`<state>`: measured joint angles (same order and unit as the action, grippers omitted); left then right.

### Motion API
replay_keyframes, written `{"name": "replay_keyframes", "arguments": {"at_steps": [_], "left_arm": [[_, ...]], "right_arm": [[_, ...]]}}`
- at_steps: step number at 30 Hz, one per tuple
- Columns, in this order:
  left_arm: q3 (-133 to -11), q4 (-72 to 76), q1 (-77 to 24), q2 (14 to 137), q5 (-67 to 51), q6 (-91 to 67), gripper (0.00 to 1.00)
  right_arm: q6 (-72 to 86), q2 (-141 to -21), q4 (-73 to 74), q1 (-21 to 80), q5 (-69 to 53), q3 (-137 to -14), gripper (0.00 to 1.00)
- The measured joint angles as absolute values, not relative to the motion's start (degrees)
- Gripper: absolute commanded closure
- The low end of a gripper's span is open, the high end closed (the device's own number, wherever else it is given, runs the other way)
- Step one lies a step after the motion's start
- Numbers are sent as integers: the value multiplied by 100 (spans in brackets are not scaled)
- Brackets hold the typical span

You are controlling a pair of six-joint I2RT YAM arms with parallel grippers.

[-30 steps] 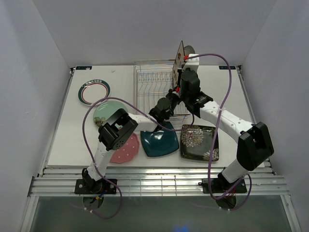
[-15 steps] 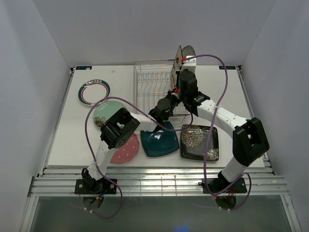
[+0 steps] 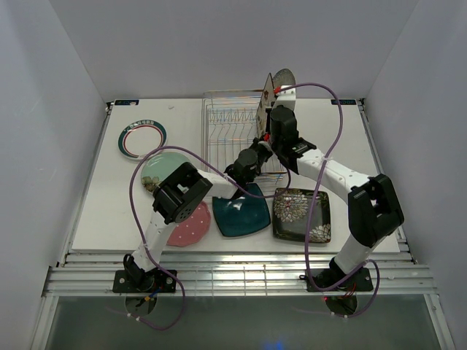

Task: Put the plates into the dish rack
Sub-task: Insert the plate into the dish rack.

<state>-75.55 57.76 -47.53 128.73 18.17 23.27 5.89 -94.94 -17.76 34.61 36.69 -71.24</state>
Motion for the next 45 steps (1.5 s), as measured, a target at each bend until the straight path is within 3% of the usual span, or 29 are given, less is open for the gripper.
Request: {"name": "replay_keyframes", "arguments": {"at_steps": [23, 29, 34, 45], "left_arm": [[-7601, 5706, -4674, 13019, 1811, 2357, 100], [-7653, 5714, -4668, 13098, 1772, 2416, 91], [-7655, 5686, -4644, 13100, 1695, 2475, 69], [-7454, 5507, -4641, 12973, 1232, 2362, 64]], "right_arm": [[760, -9649, -1970, 3356, 3454, -7039, 92], [808, -9649, -2123, 3321, 3452, -6923, 91], [860, -9636, -2222, 3304, 3437, -6849, 88], [823, -9452, -2460, 3275, 3262, -6455, 87]]}}
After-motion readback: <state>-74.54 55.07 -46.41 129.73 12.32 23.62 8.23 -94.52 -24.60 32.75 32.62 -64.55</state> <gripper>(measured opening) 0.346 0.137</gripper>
